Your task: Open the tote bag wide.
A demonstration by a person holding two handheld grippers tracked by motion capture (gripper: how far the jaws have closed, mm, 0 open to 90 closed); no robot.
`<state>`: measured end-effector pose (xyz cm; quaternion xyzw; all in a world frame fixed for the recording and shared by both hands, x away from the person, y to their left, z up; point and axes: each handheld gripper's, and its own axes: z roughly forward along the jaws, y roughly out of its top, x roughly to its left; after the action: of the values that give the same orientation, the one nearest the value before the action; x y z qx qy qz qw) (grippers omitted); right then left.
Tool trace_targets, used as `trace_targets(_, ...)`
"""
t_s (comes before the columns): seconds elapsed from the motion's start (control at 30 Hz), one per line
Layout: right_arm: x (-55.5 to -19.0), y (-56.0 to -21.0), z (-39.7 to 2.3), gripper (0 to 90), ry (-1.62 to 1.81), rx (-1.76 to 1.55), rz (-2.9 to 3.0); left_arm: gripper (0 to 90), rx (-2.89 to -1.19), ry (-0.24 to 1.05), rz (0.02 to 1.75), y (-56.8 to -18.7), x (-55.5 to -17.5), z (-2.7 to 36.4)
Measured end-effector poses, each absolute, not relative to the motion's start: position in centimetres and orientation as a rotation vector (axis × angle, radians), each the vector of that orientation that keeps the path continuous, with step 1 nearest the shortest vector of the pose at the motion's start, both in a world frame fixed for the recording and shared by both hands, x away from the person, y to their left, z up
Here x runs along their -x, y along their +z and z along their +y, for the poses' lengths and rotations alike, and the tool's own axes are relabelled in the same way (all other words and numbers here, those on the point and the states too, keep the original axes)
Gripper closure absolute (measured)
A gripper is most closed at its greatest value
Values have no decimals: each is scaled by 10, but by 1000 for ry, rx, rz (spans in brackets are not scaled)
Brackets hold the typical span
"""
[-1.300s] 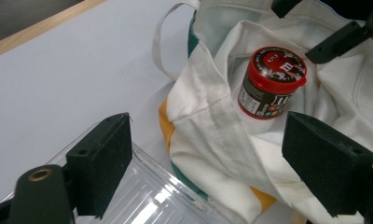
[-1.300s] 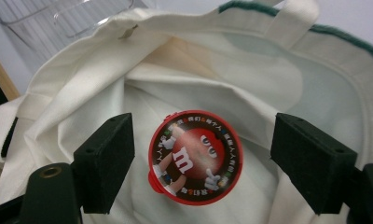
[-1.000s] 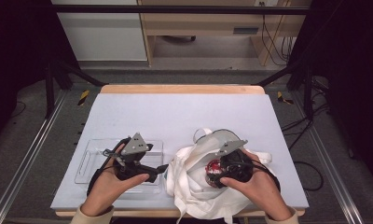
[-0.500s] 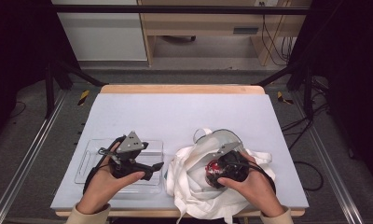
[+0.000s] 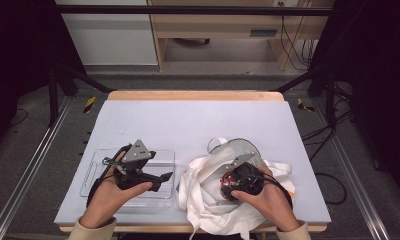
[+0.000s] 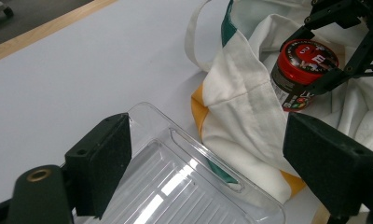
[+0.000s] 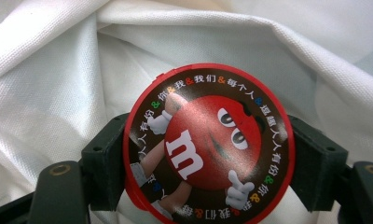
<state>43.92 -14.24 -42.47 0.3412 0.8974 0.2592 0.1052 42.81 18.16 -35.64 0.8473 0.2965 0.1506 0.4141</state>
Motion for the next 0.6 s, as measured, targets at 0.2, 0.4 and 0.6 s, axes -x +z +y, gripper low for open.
trace_targets(0.2,-439,-423,-141,255,736,-1013,2648,153,-2128,387,749,-355,-429,185)
trace_targets(0.4,-439,-416,-143,255,748,-1012,2621,153,-2114,396,761,-353,-430,190)
trace_targets(0.6,-437,-408,-145,255,781,-1007,2594,152,-2114,408,789,-355,-434,199)
